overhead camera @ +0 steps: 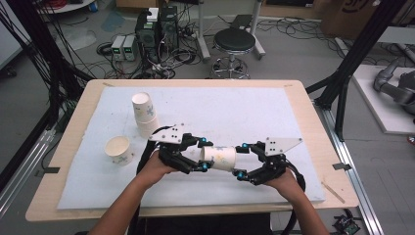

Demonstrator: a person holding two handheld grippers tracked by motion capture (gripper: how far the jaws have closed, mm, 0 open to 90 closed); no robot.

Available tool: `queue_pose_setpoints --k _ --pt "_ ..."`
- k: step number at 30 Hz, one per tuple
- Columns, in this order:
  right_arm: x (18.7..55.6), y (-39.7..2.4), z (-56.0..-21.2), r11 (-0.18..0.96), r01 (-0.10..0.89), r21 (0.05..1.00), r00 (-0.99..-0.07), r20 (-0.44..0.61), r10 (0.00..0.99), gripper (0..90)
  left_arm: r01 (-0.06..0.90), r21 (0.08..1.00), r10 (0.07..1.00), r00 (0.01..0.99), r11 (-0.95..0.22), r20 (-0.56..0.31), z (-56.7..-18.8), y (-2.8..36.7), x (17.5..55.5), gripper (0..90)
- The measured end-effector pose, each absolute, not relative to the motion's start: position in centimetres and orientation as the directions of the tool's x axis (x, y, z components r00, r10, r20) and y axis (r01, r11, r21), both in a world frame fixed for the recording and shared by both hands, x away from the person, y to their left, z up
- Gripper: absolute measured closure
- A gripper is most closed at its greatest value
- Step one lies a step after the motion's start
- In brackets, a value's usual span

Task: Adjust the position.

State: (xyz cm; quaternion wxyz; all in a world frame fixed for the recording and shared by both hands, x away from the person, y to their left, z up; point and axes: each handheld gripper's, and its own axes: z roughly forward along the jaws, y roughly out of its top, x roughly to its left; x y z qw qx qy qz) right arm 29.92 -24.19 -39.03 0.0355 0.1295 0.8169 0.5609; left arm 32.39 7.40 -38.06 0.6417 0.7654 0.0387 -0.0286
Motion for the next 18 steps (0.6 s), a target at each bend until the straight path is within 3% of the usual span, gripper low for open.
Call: queue_pose_setpoints --k 12,18 --pt "29.97 -23.56 -39.35 0.311 0.180 0.933 -0.972 0.122 0.200 22.2 0.107 0.982 -0.030 0.993 -0.157 -0.113 -38.20 6.72 32.30 36.8" --pt "30.09 -23.46 -39.77 0.293 0.185 0.938 -0.975 0.139 0.173 26.0 0.118 0.983 -0.033 0.992 -0.138 -0.124 -38.50 6.52 32.33 36.8"
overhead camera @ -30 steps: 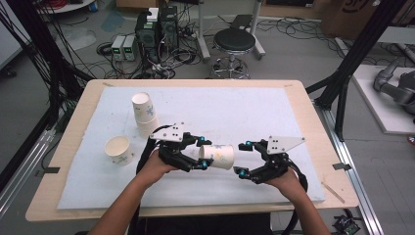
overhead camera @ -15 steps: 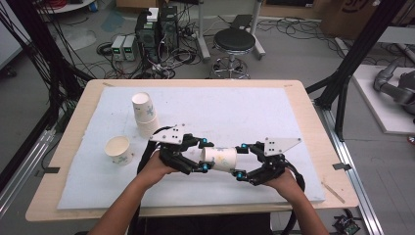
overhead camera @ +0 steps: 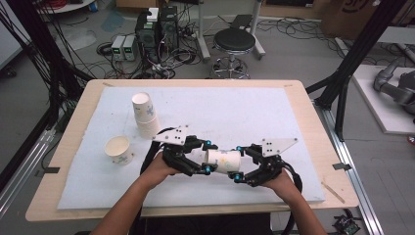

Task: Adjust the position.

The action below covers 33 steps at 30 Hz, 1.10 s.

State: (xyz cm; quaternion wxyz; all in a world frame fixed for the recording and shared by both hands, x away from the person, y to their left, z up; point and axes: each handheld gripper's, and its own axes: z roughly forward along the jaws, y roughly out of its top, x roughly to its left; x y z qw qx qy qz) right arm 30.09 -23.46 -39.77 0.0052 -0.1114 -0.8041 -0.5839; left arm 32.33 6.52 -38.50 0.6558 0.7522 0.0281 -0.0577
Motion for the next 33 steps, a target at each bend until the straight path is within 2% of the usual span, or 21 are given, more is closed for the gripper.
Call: queue_pose_setpoints --k 9,17,18,21,22,25,33 --pt "30.1 -23.8 -39.6 0.253 0.181 0.950 -0.976 0.143 0.163 30.3 0.142 0.986 -0.041 0.988 -0.087 -0.146 -39.0 6.8 32.4 36.8" --pt "30.2 -24.0 -39.3 0.272 0.195 0.942 -0.974 0.154 0.165 33.8 0.158 0.979 -0.021 0.987 -0.125 -0.162 -39.1 6.7 32.4 36.1" --pt "30.2 -24.0 -39.2 0.280 0.201 0.939 -0.973 0.158 0.168 34.0 0.166 0.976 -0.009 0.986 -0.138 -0.169 -39.1 6.6 32.3 34.1" --pt "30.3 -24.1 -38.8 0.308 0.208 0.928 -0.972 0.160 0.174 34.1 0.193 0.966 0.041 0.981 -0.171 -0.189 -39.1 6.6 32.2 18.9" --pt "30.3 -24.2 -38.6 0.320 0.216 0.923 -0.970 0.164 0.181 34.1 0.193 0.964 0.052 0.981 -0.180 -0.187 -39.0 6.6 32.2 16.3" --pt "30.5 -24.3 -38.4 0.344 0.223 0.912 -0.967 0.162 0.197 34.0 0.196 0.957 0.096 0.979 -0.214 -0.179 -38.7 6.9 32.2 15.9" --pt "31.0 -23.9 -37.4 0.432 0.247 0.867 -0.962 0.164 0.219 34.0 0.166 0.949 0.117 0.983 -0.269 -0.139 -38.0 7.1 32.2 16.0"
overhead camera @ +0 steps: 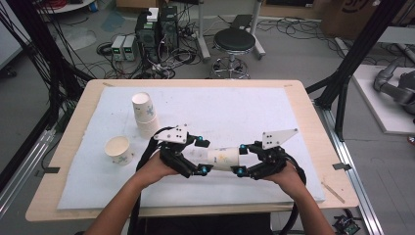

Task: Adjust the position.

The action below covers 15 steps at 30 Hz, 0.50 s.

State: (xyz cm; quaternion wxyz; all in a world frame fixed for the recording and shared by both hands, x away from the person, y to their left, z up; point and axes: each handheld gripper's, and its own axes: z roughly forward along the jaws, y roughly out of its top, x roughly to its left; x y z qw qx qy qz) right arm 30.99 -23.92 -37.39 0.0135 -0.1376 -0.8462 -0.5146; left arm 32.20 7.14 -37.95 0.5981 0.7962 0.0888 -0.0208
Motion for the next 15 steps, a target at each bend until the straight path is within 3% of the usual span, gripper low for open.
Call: queue_pose_setpoints --k 15 --pt "32.0 -22.0 -35.7 0.624 0.254 0.739 -0.963 0.130 0.237 33.9 0.141 0.902 0.156 0.984 -0.408 -0.084 -37.8 6.4 32.4 16.2"
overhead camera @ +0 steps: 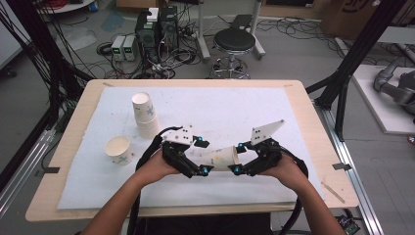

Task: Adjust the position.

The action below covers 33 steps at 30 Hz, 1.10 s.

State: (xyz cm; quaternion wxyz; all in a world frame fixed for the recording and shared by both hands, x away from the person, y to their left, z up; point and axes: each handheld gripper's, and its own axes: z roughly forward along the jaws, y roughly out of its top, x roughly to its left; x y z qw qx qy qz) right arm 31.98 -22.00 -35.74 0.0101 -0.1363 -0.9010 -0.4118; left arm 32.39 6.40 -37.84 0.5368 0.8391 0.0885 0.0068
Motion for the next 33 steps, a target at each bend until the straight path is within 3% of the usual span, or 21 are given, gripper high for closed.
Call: queue_pose_setpoints --k 33 --pt "32.6 -17.6 -34.0 0.846 0.131 0.517 -0.987 -0.009 0.158 33.9 0.073 0.793 0.138 0.990 -0.605 0.014 -37.9 4.3 32.2 17.9"
